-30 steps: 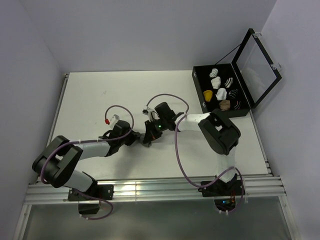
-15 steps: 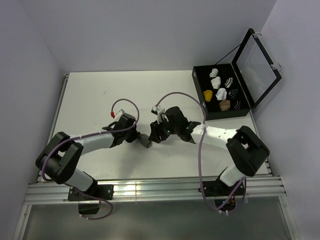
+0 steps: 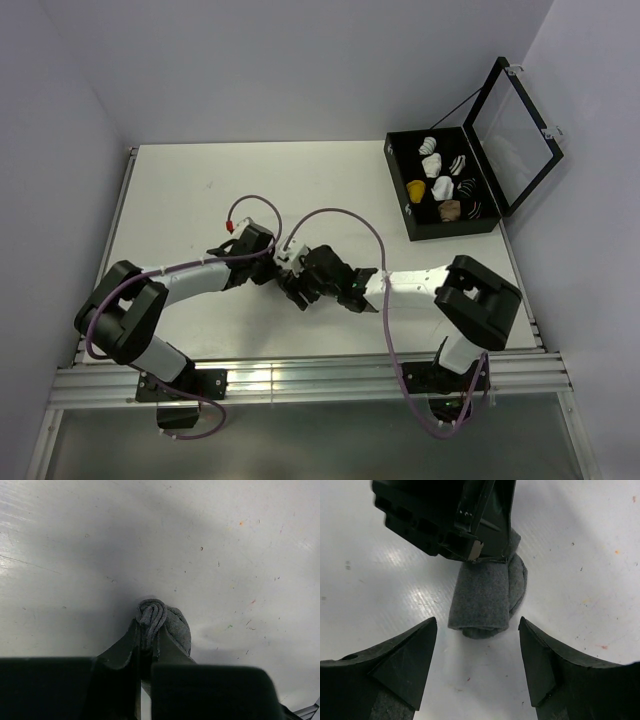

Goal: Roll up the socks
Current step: Roll the sock at the center of the board.

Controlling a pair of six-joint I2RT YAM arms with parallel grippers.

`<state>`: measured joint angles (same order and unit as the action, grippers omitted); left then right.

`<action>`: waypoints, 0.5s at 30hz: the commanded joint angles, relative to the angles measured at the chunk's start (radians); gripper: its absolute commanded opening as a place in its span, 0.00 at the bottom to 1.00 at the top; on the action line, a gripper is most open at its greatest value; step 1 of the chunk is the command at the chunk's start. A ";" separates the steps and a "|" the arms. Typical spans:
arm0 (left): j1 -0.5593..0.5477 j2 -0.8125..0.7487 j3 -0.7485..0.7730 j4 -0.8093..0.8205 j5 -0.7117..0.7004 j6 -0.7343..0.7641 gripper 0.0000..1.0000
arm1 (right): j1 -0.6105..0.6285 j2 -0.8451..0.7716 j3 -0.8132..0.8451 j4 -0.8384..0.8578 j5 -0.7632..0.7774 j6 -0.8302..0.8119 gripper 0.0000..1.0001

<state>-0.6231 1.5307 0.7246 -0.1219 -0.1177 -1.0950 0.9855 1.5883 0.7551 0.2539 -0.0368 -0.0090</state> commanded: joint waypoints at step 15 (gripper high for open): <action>0.000 0.036 0.026 -0.016 0.046 0.023 0.00 | 0.068 0.168 0.118 0.048 0.144 -0.068 0.73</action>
<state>-0.6212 1.5421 0.7300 -0.1177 -0.0864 -1.0916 1.0294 1.7264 0.8246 0.2626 0.0700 -0.0494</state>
